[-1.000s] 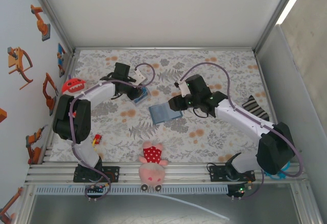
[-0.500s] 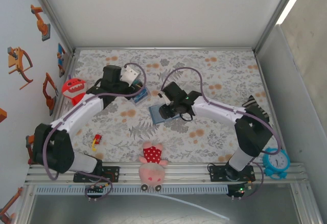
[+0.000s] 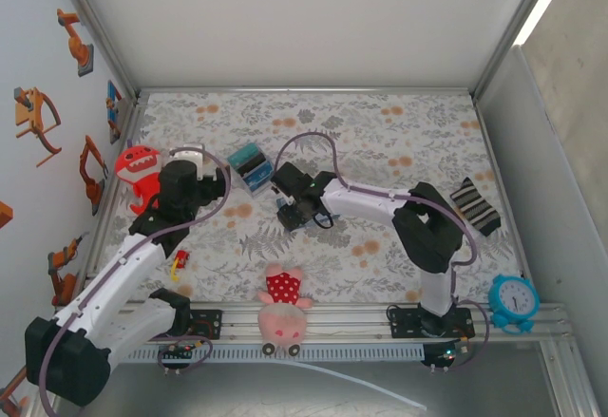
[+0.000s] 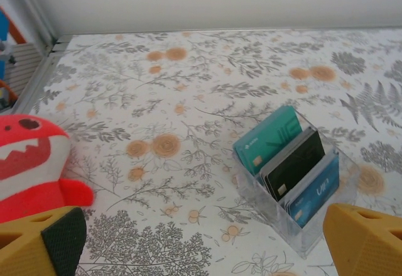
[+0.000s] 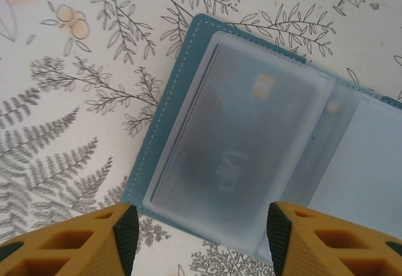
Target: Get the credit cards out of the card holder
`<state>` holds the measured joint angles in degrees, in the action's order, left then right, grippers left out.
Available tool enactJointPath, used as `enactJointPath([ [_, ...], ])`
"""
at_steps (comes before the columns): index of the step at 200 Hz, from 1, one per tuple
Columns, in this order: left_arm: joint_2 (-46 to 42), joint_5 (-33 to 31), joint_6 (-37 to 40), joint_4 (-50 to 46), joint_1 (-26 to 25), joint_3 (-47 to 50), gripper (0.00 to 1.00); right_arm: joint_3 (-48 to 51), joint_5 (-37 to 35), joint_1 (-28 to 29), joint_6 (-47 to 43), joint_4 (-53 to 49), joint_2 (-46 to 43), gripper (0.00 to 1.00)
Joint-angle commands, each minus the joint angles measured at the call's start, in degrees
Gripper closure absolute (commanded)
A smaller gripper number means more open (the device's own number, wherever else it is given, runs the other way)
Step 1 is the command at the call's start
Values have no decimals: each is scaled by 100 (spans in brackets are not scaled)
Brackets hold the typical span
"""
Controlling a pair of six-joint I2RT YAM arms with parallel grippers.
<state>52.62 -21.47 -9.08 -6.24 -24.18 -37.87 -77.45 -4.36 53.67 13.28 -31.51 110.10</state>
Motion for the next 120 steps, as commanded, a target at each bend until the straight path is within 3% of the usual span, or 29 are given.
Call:
enactJointPath([
  [1, -158, -422, -612, -6, 37, 83, 3, -306, -426, 53, -145, -388, 203, 42],
  [58, -238, -867, -1071, -276, 46, 150, 3, -559, -531, 91, -229, -543, 544, 41],
  [120, -307, -867, -1140, -173, 46, 323, 3, -674, -316, 109, -198, -501, 635, 40],
])
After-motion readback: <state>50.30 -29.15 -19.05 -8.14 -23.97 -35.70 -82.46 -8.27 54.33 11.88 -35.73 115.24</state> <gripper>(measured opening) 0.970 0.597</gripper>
